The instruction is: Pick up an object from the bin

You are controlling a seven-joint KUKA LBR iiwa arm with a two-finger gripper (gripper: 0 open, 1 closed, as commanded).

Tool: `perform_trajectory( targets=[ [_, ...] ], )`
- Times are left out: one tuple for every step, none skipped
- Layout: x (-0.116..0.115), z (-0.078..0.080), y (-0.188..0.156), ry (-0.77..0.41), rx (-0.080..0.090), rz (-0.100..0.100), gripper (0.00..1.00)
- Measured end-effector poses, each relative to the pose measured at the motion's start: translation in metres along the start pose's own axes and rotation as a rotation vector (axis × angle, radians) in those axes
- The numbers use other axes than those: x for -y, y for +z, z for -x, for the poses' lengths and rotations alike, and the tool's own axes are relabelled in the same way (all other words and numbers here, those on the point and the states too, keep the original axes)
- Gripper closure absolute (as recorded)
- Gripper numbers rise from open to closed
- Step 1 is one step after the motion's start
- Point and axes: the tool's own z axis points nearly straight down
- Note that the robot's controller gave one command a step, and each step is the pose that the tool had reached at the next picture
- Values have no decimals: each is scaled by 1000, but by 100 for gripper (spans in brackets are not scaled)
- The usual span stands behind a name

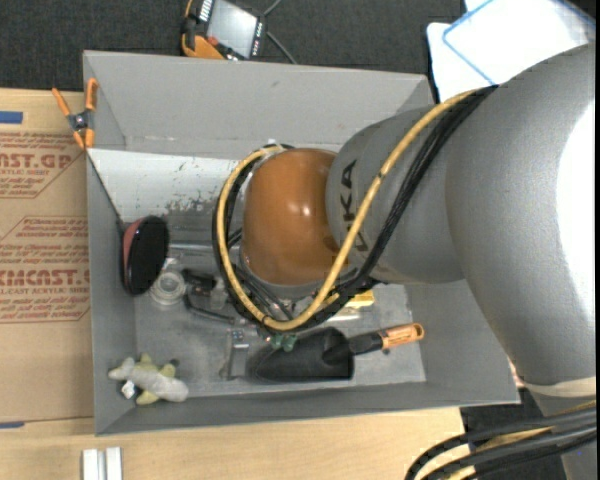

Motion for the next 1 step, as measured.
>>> perform_trajectory(
  targets=[
    [0, 0, 0, 0, 0, 0, 0]
  ],
)
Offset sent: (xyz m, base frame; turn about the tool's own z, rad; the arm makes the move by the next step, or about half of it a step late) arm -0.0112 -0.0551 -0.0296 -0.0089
